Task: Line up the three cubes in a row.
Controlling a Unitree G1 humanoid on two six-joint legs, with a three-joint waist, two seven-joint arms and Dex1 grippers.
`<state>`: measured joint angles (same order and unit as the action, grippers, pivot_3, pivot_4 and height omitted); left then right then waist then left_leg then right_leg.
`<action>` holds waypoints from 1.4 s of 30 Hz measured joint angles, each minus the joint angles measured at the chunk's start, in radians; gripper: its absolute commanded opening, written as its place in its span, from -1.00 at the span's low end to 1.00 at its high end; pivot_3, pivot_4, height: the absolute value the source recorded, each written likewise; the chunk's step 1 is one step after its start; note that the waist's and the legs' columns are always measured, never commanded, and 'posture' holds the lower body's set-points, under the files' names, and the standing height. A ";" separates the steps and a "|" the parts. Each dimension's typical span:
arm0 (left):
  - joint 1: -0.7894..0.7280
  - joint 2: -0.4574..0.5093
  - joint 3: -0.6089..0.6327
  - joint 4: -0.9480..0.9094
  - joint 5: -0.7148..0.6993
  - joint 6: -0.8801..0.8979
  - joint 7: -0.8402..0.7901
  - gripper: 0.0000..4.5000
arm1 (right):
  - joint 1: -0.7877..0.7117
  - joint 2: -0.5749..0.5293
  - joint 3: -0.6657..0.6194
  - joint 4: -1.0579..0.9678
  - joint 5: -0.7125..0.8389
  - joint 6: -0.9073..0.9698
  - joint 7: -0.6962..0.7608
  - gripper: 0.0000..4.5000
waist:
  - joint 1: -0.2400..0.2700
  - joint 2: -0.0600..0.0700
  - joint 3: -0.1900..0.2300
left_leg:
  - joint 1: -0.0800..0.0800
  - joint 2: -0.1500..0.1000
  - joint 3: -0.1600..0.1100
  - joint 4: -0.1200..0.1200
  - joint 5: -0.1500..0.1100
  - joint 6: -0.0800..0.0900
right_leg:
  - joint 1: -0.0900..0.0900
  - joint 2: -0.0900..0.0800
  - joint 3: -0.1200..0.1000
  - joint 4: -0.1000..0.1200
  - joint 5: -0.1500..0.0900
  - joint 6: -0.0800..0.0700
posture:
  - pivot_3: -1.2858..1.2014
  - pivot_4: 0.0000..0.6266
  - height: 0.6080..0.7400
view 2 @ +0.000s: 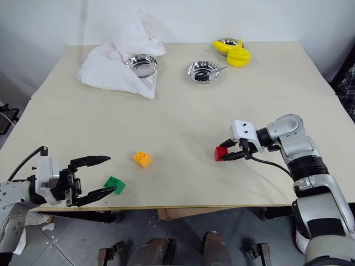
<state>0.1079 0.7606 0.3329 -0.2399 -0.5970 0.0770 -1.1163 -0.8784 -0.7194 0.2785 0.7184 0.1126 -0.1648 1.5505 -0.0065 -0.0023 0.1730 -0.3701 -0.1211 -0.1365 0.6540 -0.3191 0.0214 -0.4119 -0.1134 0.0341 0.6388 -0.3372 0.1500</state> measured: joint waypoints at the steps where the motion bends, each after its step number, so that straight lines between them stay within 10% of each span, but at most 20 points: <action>1: 0.000 0.000 0.000 0.000 0.000 0.000 0.000 1.00 | -0.003 0.002 0.000 0.008 -0.002 -0.008 0.000 -0.03 | 0.001 0.000 0.000 | 0.000 0.000 0.000 0.001 0.000 0.000 | 0.000 0.000 0.000 0.000 0.000 0.000 | 0.03 -0.52 1.00; 9: -0.003 0.000 0.000 0.001 0.000 0.001 0.001 1.00 | -0.012 0.006 -0.019 0.074 -0.029 -0.050 0.001 0.99 | 0.001 0.000 0.000 | 0.000 0.000 0.000 0.001 0.000 0.000 | -0.002 0.000 0.000 0.003 0.000 -0.001 | 0.03 -0.52 1.00; 25: 0.142 -0.035 0.209 0.183 0.022 0.001 0.115 1.00 | 0.421 -0.228 -0.278 -0.330 0.518 0.071 -0.003 0.99 | 0.003 0.000 0.000 | 0.000 0.003 0.003 -0.002 -0.001 0.000 | -0.001 0.000 -0.001 -0.001 0.000 -0.001 | 0.03 -0.52 1.00; 42: 0.329 -0.057 0.272 0.071 -0.027 0.062 0.030 1.00 | 0.577 -0.173 -0.442 -0.501 0.519 0.103 -0.014 0.99 | 0.010 0.000 0.000 | 0.001 0.005 0.006 0.003 -0.002 0.000 | 0.002 0.000 0.000 -0.002 0.003 -0.004 | 0.03 -0.52 1.00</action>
<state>0.4365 0.7037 0.6048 -0.1690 -0.6239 0.1390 -1.0861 -0.3010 -0.8927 -0.1635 0.2178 0.6315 -0.0617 1.5361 0.0033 -0.0025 0.1730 -0.3688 -0.1159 -0.1309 0.6568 -0.3215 0.0218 -0.4097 -0.1136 0.0344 0.6371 -0.3344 0.1461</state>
